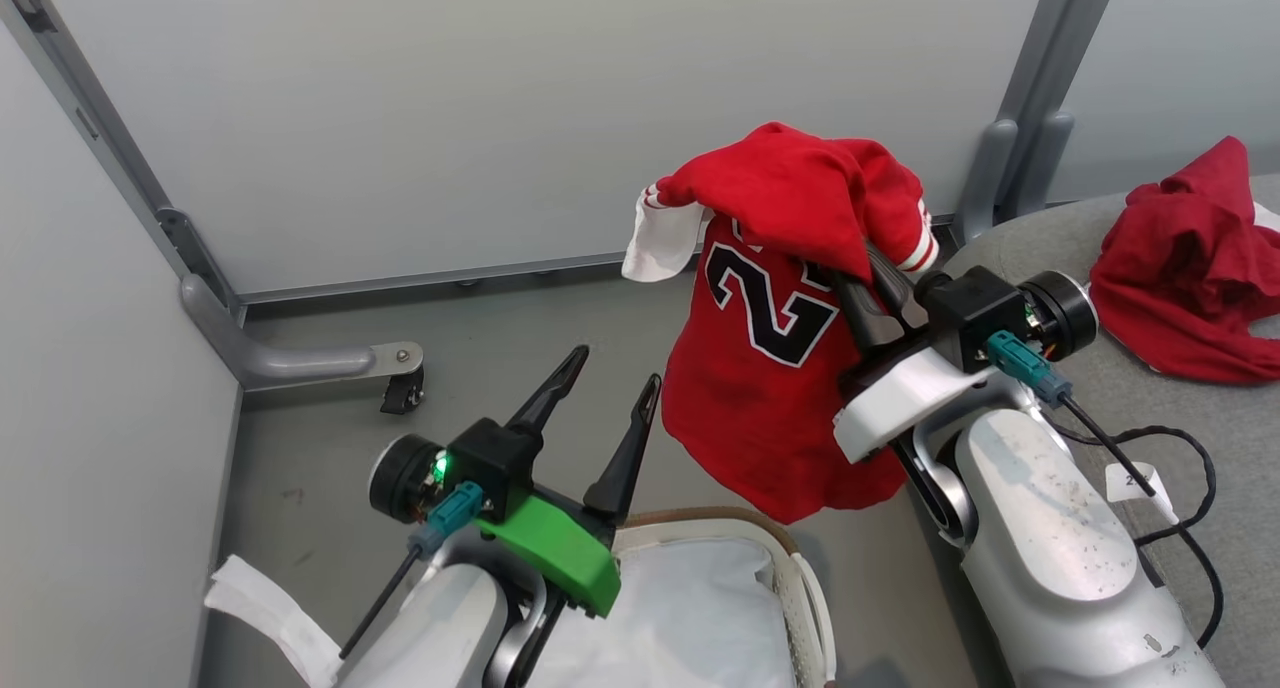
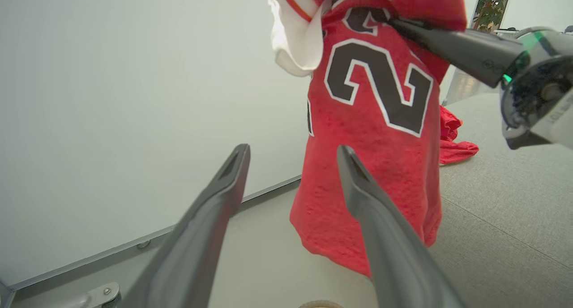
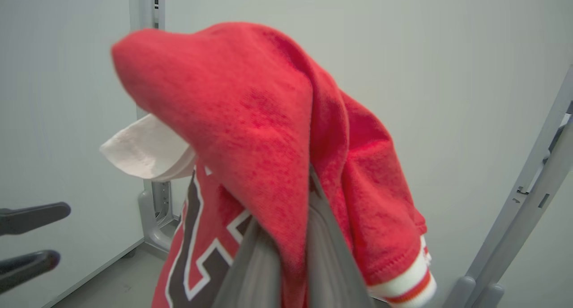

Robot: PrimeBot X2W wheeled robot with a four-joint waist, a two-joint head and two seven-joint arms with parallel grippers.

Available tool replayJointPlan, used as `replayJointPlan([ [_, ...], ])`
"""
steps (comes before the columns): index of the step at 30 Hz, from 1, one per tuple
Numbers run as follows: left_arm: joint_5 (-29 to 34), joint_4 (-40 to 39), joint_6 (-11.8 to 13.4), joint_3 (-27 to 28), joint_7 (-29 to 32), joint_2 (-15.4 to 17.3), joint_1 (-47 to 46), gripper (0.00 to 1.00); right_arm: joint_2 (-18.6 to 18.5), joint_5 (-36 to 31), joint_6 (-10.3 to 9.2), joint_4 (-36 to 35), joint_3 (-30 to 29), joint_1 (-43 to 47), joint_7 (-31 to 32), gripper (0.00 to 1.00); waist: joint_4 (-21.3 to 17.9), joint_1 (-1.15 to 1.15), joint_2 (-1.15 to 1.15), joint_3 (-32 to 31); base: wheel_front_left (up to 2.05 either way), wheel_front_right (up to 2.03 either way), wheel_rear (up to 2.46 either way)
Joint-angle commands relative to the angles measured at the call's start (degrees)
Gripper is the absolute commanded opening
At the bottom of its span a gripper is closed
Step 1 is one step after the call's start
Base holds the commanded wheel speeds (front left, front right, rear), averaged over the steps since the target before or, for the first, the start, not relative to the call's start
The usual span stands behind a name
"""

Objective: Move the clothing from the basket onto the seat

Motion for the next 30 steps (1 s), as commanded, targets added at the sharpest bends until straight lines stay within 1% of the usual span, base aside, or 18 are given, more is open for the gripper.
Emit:
replayJointPlan([
  [1, 1.27, -0.18, -0.36, 0.84, -0.18, -0.24, 1.46, 1.0, -0.17, -0.11, -0.08, -0.39, -0.5, 1.04, -0.11, 0.0, -0.28, 0.0, 0.0, 0.14, 0.0, 0.0, 0.0],
  [5, 2.48, -0.54, -0.9, 2.6, -0.19, -1.55, 3.8, 1.0, -0.17, -0.37, -0.08, -0.57, -1.71, 1.62, -0.11, 0.0, -1.1, 0.0, 0.0, 0.4, 0.0, 0.0, 0.0],
  [10, 3.33, -1.35, -1.55, 4.35, -0.18, -2.78, 5.45, 1.0, -0.19, -1.93, -0.08, -0.58, -3.31, 2.41, -0.11, 0.0, -4.0, 0.0, 0.0, 0.97, 0.0, 0.0, 0.0],
  [15, 4.95, -1.55, -1.93, 4.69, -0.12, -3.31, 6.24, 1.0, -0.16, -3.77, -0.07, -0.63, -5.63, 3.74, -0.11, 0.0, -9.28, 0.0, 0.0, 1.69, 0.0, 0.0, 0.0],
  [23, 6.18, -1.21, -2.32, 4.24, -0.11, -3.75, 6.16, 1.0, -0.14, -6.09, -0.08, -0.92, -8.65, 5.11, -0.11, 0.0, -19.54, 0.0, 0.0, 4.06, 0.0, 0.0, 0.0],
  [27, 7.15, -0.87, -2.52, 3.49, -0.11, -3.82, 5.11, 1.0, -0.14, -6.26, -0.08, -1.36, -9.91, 5.43, -0.11, 0.0, -23.51, 0.0, 0.0, 5.63, 0.0, 0.0, 0.0],
  [30, 7.96, -0.43, -2.61, 2.73, -0.11, -3.8, 4.41, 1.0, -0.13, -6.03, -0.08, -1.85, -10.66, 5.59, -0.12, 0.0, -25.46, 0.0, 0.0, 6.73, 0.0, 0.0, 0.0],
])
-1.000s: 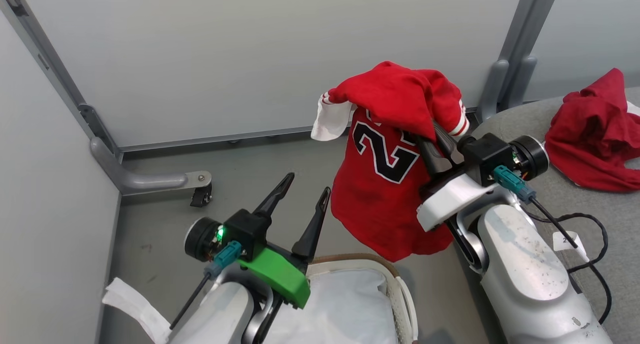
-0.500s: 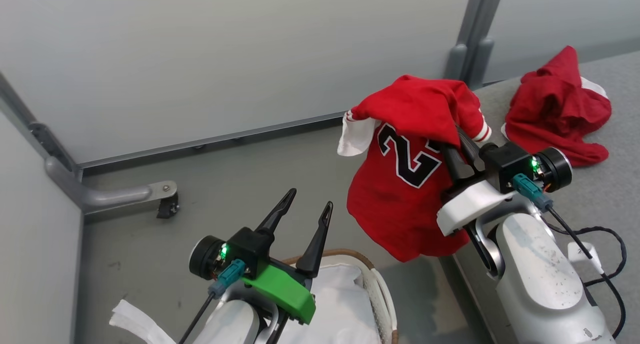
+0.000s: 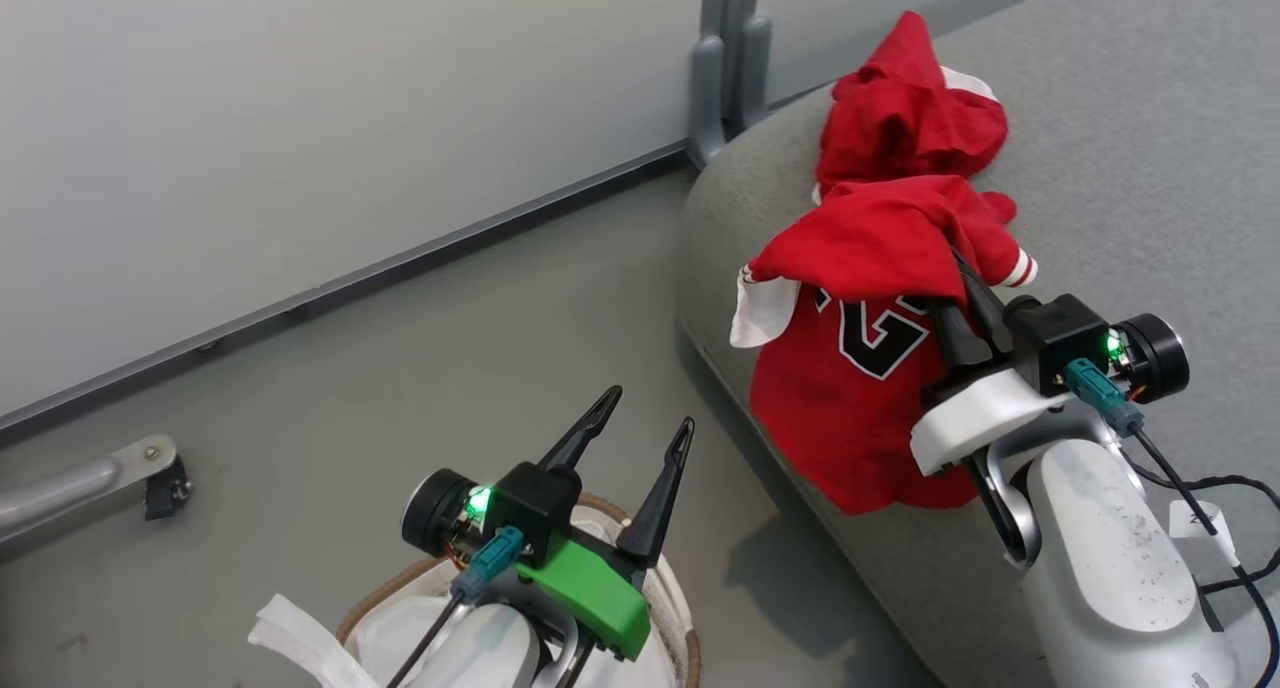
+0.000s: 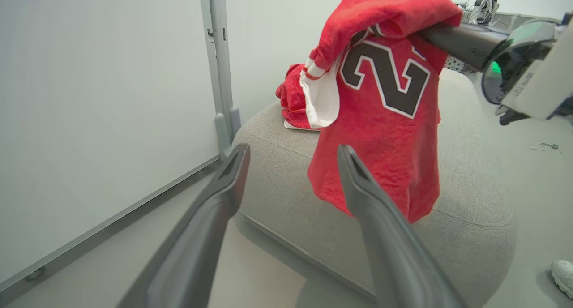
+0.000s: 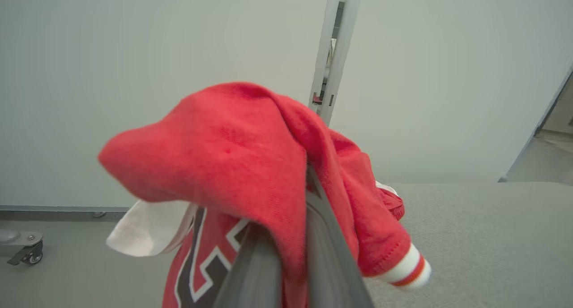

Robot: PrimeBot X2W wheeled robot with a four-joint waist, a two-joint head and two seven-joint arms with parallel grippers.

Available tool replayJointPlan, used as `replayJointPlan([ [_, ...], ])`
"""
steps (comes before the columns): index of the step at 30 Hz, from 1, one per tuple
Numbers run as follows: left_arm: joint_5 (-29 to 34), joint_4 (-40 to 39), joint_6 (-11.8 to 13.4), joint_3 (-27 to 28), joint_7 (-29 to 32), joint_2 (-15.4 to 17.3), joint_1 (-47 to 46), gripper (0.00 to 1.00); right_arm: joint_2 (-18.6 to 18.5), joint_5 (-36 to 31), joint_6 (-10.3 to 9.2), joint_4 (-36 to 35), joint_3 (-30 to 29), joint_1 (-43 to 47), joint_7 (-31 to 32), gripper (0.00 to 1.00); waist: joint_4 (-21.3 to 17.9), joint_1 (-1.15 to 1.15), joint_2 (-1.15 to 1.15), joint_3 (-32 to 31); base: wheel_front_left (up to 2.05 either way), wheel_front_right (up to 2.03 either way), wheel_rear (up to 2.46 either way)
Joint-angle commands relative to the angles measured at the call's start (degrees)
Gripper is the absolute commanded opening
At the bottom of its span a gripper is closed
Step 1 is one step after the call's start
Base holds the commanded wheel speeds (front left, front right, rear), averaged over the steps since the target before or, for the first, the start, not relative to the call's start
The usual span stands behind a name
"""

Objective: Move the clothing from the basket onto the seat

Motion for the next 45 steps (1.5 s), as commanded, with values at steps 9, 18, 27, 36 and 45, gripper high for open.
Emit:
replayJointPlan([
  [9, 1.65, 0.51, -0.36, -0.76, -0.02, 0.16, -2.45, 1.0, -0.07, 0.98, -0.08, -1.97, -2.3, -0.49, -0.12, 0.0, -6.81, 0.0, 0.0, 6.45, 0.0, 0.0, 0.0],
  [18, 4.36, -0.67, -0.43, -1.57, -0.02, 0.36, -5.77, 1.0, -3.55, -2.84, -0.08, -1.82, -10.49, -11.57, -0.12, 0.0, -3.96, 0.0, 0.0, 13.08, 0.0, 0.0, 0.0],
  [27, 5.18, -3.01, -0.45, -2.77, -0.02, 0.55, -10.89, 1.0, -15.29, -3.87, -0.08, 4.28, -14.48, -28.76, -0.12, 0.0, 1.23, 0.0, 0.0, 24.27, 0.0, 0.0, 0.0],
  [36, 8.34, -4.42, -0.45, -3.66, -0.01, 1.38, -16.73, 1.0, -22.52, -6.02, -0.08, 15.26, -19.43, -40.62, -0.11, 0.0, 7.11, 0.0, 0.0, 34.23, 0.0, 0.0, 0.0],
  [45, 9.61, -5.15, -0.4, -3.33, -0.01, 1.29, -18.66, 1.0, -20.01, -10.44, -0.08, 24.53, -25.8, -39.78, -0.11, 0.0, 9.24, 0.0, 0.0, 37.74, 0.0, 0.0, 0.0],
])
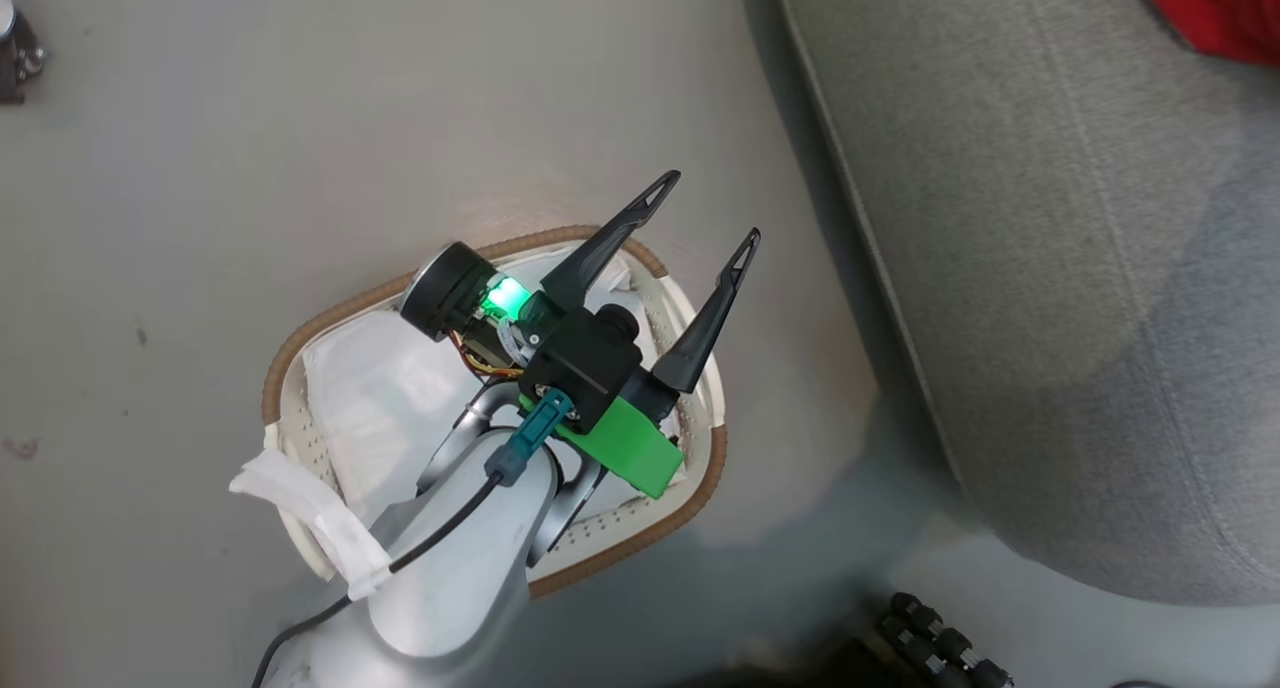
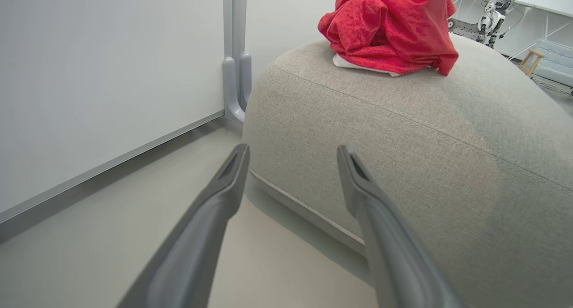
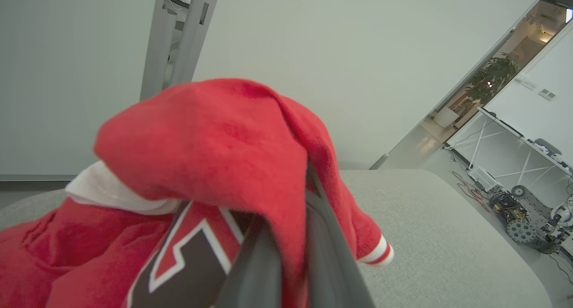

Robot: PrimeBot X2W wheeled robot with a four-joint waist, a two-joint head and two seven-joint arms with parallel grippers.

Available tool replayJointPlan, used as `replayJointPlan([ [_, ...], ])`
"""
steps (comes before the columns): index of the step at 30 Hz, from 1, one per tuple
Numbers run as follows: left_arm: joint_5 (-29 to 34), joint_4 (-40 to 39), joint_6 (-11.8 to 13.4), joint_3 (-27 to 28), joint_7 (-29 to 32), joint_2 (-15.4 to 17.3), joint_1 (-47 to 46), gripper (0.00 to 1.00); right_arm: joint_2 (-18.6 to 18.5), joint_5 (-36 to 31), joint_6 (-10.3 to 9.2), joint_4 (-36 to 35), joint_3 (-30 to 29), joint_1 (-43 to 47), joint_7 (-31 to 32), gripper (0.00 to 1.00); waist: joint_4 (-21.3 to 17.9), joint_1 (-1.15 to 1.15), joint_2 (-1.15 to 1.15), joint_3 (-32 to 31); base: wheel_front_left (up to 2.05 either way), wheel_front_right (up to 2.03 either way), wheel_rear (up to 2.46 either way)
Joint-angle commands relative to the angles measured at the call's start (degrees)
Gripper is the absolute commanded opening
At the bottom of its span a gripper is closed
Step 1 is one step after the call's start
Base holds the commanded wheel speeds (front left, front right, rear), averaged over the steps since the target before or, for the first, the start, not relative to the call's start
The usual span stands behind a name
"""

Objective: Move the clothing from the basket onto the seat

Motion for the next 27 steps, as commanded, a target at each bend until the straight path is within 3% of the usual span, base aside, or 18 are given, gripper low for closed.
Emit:
replayJointPlan([
  [1, 0.21, -0.15, -0.17, 0.22, -0.01, -0.07, -1.04, 1.0, 0.36, -0.54, -0.08, 0.43, -0.43, 1.23, -0.11, 0.0, 2.76, -0.01, 0.0, 2.82, 0.0, 0.0, 0.0],
  [4, 0.66, 0.41, -0.17, 0.05, -0.01, 0.03, -0.72, 1.0, 1.92, -1.56, -0.08, 0.53, -1.09, 2.79, -0.11, 0.0, 2.59, -0.01, 0.0, 2.39, 0.0, 0.0, 0.0],
  [5, 0.65, 0.5, -0.18, 0.11, 0.0, 0.06, -0.57, 1.0, 2.28, -1.87, -0.08, 0.28, -1.23, 3.39, -0.11, 0.13, 2.49, -0.01, 0.0, 2.19, 0.0, 0.0, 0.0],
  [6, 0.65, 0.59, -0.18, 0.23, 0.0, 0.1, -0.32, 1.0, 2.7, -2.19, -0.08, -0.08, -1.4, 4.01, -0.11, 0.36, 2.35, -0.01, 0.0, 1.82, 0.0, 0.0, 0.0],
  [7, 0.57, 0.7, -0.18, 0.36, -0.01, 0.11, -0.03, 1.0, 3.02, -2.52, -0.08, -0.71, -1.51, 4.52, -0.11, 0.69, 2.21, -0.01, 0.0, 1.4, 0.0, 0.0, 0.0],
  [8, 0.5, 0.81, -0.18, 0.46, -0.01, 0.11, 0.23, 1.0, 3.29, -2.61, -0.08, -1.16, -1.52, 4.98, -0.11, 0.89, 2.09, -0.01, 0.0, 0.98, 0.0, 0.0, 0.0],
  [9, 0.41, 1.03, -0.18, 0.59, -0.01, 0.11, 0.63, 1.0, 3.75, -2.72, -0.08, -1.82, -1.43, 5.62, -0.11, 1.0, 1.91, -0.01, 0.0, 0.44, 0.0, 0.0, 0.0],
  [20, -2.09, 1.58, 0.16, 3.08, -0.01, -0.44, 5.87, 1.0, 5.17, -2.19, -0.08, -6.97, 2.55, 13.8, -0.11, 1.0, 1.08, -0.01, 0.0, -9.06, 0.0, 0.0, 0.0],
  [27, -3.58, 1.18, 0.8, 6.5, -0.01, -0.79, 9.71, 1.0, 4.63, -1.15, -0.08, -6.4, 6.76, 15.8, -0.11, 1.0, 3.05, -0.01, 0.0, -17.77, 0.0, 0.0, 0.0],
])
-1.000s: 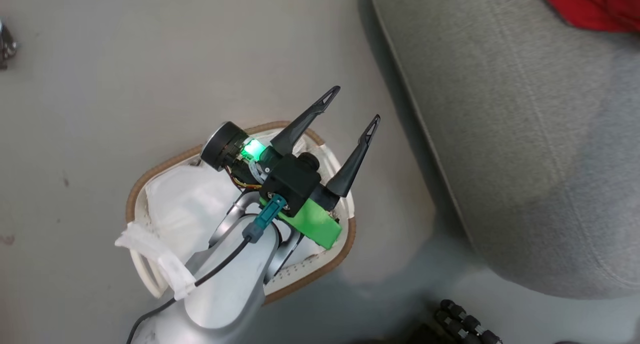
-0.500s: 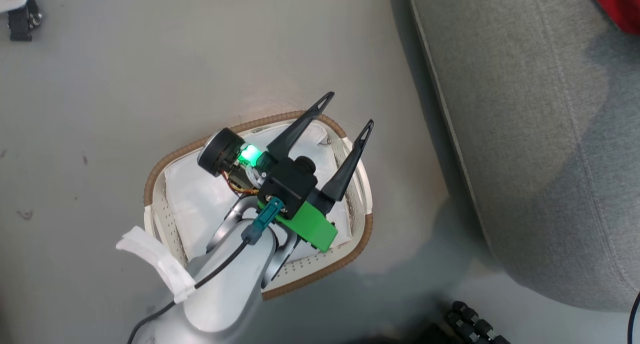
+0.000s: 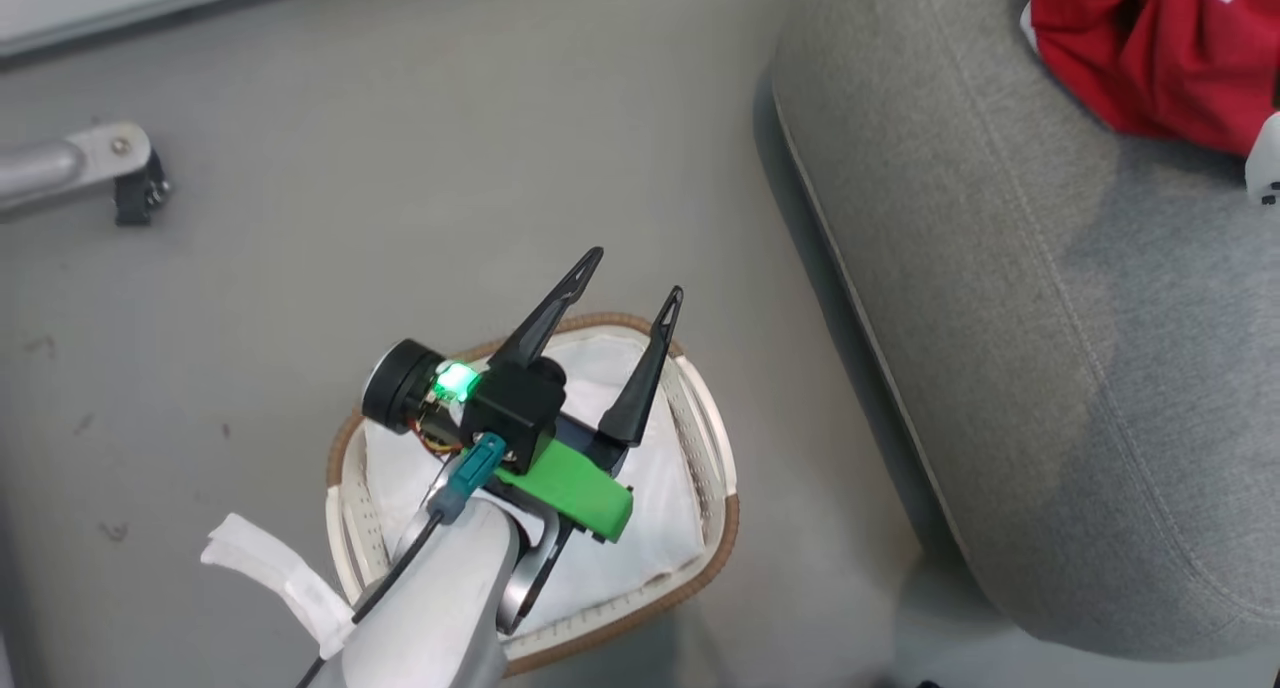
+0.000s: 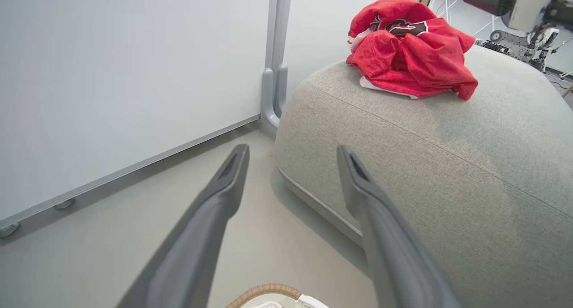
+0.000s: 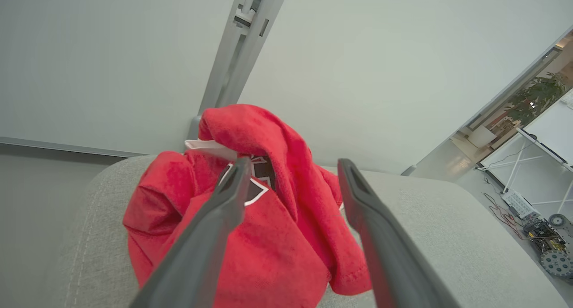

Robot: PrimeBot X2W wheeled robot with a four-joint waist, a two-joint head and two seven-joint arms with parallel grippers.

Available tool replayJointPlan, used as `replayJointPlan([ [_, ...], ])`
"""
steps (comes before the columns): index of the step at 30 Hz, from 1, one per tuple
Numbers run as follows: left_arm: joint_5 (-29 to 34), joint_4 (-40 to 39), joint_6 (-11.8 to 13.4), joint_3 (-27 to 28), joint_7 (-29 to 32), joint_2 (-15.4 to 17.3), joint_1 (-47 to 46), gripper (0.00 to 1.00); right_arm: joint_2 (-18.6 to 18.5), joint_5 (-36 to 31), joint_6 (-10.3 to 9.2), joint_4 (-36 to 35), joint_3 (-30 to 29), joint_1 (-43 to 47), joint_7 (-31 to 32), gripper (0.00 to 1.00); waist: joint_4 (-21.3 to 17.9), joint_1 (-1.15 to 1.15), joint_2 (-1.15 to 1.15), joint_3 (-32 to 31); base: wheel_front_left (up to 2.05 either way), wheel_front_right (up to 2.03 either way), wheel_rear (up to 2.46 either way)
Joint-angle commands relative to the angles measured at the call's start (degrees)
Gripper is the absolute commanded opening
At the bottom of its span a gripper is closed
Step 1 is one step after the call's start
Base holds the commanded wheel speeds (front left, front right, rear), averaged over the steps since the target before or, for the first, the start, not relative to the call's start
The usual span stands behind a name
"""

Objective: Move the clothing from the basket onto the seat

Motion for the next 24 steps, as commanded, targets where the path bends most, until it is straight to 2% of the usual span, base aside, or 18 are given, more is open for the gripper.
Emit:
replayJointPlan([
  [1, -0.39, -0.19, 0.29, 0.71, -0.02, -0.05, 1.62, 1.0, 0.17, 0.45, -0.08, 0.07, 0.88, 0.94, -0.11, 1.0, 1.73, 0.0, 0.0, -6.7, 0.0, 0.0, 0.0],
  [8, -2.44, -0.51, 1.0, 5.33, -0.02, -0.31, 6.44, 1.0, 2.82, 2.68, -0.08, -0.3, 6.3, 3.87, -0.11, 1.0, 5.67, 0.0, 0.0, -14.31, 0.0, 0.0, 0.0],
  [14, -3.11, -0.65, 1.95, 10.37, -0.02, -0.39, 11.2, 1.0, 6.71, 6.17, -0.08, -1.73, 8.13, 9.0, -0.11, 1.0, 9.35, 0.0, 0.0, -19.68, 0.0, 0.0, 0.0],
  [24, -4.27, -2.46, 3.87, 19.27, 0.0, -0.48, 19.0, 1.0, 12.71, 11.79, -0.08, -7.83, 10.93, 19.89, -0.11, 1.0, 14.0, 0.0, 0.0, -24.16, 0.0, 0.0, 0.0],
])
